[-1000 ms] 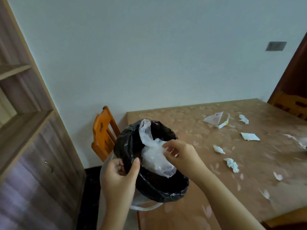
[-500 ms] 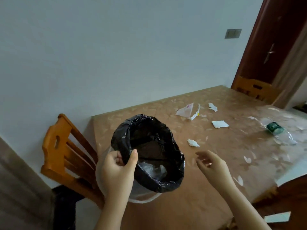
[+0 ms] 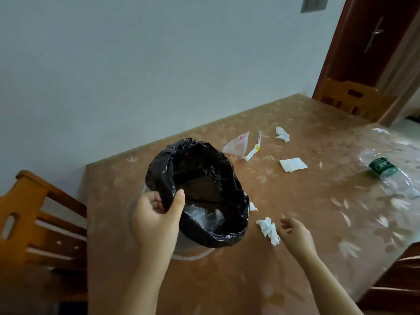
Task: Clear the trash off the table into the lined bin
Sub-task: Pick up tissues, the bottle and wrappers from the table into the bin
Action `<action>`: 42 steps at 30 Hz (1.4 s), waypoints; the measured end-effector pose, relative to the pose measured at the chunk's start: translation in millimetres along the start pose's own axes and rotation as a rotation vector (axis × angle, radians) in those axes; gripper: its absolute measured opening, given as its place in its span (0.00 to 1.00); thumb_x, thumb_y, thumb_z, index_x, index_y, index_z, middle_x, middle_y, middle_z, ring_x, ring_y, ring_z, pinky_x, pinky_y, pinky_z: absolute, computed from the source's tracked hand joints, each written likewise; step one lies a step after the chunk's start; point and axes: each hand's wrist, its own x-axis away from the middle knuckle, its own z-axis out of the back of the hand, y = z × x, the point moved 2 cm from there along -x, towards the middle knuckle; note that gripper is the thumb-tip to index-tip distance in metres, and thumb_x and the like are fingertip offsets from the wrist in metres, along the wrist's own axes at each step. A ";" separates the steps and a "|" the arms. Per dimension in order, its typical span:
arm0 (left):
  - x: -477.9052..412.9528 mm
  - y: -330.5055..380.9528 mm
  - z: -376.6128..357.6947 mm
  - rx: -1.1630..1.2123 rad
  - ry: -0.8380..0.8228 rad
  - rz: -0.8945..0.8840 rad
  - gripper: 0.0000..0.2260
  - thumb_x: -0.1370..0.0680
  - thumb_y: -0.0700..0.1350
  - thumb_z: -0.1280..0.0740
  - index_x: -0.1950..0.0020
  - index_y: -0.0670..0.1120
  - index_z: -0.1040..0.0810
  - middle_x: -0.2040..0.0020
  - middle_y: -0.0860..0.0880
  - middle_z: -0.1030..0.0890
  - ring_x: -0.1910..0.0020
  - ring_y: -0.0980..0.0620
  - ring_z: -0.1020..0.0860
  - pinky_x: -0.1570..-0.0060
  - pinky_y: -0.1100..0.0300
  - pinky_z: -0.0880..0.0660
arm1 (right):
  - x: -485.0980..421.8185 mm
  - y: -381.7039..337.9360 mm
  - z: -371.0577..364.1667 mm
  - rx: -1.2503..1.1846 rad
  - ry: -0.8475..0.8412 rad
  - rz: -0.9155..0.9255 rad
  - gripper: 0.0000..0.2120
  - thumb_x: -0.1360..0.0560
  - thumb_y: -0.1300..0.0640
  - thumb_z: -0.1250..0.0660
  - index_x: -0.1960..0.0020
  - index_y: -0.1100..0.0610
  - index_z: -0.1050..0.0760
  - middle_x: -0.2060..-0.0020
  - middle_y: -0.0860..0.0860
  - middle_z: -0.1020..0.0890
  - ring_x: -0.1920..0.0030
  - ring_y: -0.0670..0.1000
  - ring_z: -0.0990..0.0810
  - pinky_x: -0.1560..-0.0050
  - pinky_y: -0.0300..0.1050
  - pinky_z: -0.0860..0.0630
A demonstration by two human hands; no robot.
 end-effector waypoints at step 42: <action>-27.1 -14.8 48.5 0.028 -0.046 0.053 0.10 0.30 0.49 0.29 0.57 0.44 0.25 0.62 0.46 0.21 0.63 0.49 0.22 0.62 0.56 0.25 | 71.1 -191.6 -16.2 -0.300 0.058 0.498 0.09 0.31 0.60 0.30 0.63 0.46 0.25 0.67 0.46 0.21 0.65 0.45 0.24 0.65 0.28 0.30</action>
